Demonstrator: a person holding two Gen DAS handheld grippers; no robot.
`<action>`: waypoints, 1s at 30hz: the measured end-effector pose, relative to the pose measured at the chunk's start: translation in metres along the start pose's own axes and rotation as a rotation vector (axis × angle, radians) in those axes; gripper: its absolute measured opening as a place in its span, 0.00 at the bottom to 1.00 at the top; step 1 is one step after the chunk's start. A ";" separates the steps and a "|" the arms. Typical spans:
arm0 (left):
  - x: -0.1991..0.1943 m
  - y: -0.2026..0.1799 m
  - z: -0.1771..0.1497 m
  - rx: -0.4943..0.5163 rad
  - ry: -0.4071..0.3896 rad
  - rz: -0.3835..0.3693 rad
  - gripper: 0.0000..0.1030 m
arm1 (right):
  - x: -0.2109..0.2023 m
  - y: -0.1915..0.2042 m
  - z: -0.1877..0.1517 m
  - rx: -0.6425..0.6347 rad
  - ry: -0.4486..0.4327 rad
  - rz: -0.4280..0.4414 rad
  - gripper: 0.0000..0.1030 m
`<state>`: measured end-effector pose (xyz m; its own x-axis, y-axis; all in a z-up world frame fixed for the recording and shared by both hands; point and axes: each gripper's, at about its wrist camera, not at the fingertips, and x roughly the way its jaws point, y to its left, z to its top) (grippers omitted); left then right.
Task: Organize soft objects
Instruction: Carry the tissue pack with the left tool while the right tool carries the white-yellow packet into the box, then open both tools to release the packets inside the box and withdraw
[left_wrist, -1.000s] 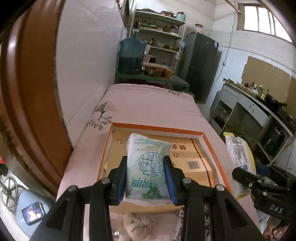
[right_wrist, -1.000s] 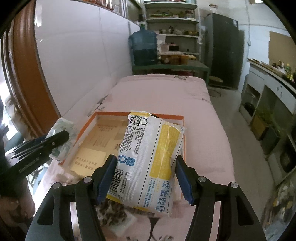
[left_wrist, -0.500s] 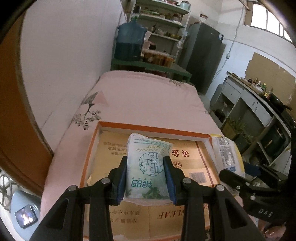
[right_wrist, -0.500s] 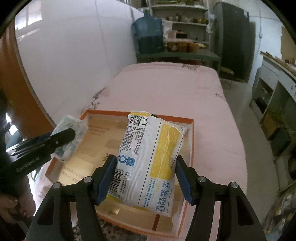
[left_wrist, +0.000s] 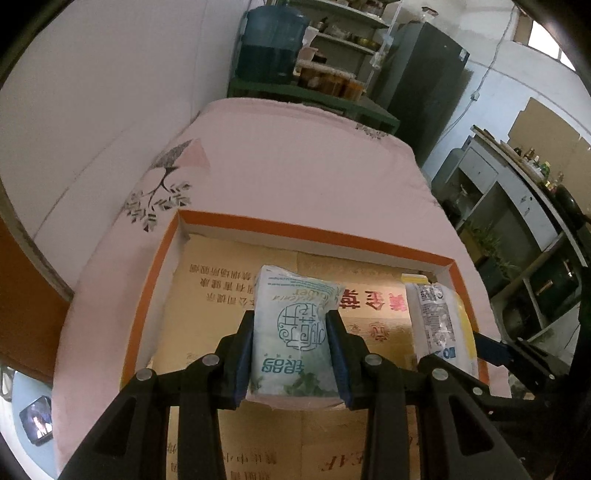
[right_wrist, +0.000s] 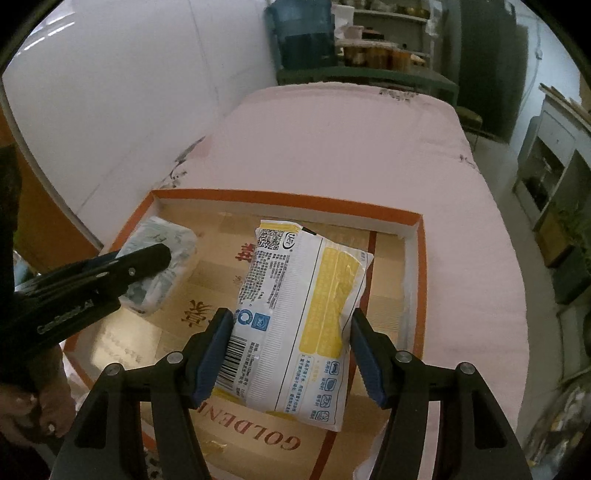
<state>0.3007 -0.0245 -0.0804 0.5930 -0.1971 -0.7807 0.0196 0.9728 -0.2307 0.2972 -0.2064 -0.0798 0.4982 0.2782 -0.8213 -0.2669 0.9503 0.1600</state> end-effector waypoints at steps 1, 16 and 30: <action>0.003 0.001 0.000 -0.004 0.005 0.000 0.36 | 0.002 -0.001 0.000 0.000 0.003 0.000 0.63; 0.026 0.008 0.000 -0.030 0.039 -0.002 0.37 | 0.030 -0.005 0.008 0.001 0.054 -0.038 0.63; 0.026 0.010 -0.001 -0.048 0.052 -0.063 0.59 | 0.032 -0.002 0.003 -0.024 0.036 -0.078 0.67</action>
<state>0.3154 -0.0200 -0.1034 0.5492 -0.2645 -0.7927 0.0160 0.9517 -0.3065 0.3155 -0.1989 -0.1047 0.4882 0.1976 -0.8501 -0.2480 0.9653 0.0819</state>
